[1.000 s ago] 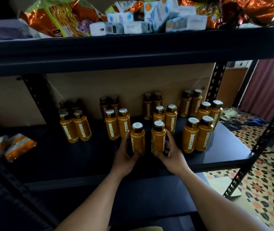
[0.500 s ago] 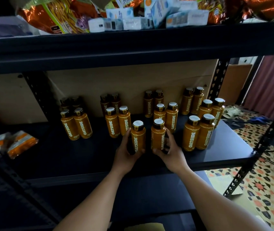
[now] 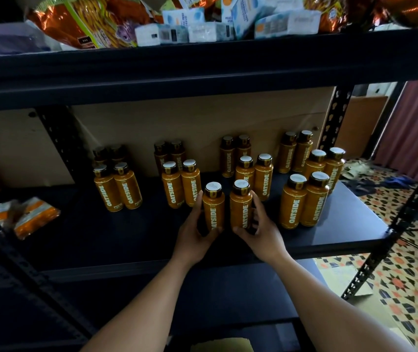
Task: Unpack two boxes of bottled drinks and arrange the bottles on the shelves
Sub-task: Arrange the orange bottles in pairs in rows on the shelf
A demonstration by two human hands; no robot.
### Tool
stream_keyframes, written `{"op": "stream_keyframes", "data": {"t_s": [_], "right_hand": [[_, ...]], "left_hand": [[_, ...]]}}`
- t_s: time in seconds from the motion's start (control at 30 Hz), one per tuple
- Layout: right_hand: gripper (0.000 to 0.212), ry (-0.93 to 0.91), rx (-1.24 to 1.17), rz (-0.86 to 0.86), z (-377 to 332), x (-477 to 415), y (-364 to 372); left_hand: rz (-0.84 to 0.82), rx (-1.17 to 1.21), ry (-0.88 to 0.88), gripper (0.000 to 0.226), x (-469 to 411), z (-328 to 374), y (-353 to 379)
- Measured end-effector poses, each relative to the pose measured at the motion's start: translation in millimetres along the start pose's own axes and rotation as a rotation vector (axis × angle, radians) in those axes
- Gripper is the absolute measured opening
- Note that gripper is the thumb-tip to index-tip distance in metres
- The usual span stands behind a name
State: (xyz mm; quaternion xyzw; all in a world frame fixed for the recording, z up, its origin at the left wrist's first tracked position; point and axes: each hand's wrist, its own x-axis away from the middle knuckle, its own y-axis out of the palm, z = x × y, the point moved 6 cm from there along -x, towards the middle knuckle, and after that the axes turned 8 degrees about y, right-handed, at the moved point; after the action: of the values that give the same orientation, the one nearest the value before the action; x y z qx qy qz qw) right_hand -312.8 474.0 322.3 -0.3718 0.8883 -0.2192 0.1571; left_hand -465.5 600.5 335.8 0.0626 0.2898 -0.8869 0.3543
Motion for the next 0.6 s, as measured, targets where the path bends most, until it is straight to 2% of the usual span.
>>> {"op": "stream_keyframes", "data": {"t_s": [0.6], "right_hand": [[0.112,-0.022,0.14,-0.02,-7.4,2.9,3.3]], "left_hand": [[-0.013,-0.088,0.002,0.105,-0.2,3.1,2.9]]}}
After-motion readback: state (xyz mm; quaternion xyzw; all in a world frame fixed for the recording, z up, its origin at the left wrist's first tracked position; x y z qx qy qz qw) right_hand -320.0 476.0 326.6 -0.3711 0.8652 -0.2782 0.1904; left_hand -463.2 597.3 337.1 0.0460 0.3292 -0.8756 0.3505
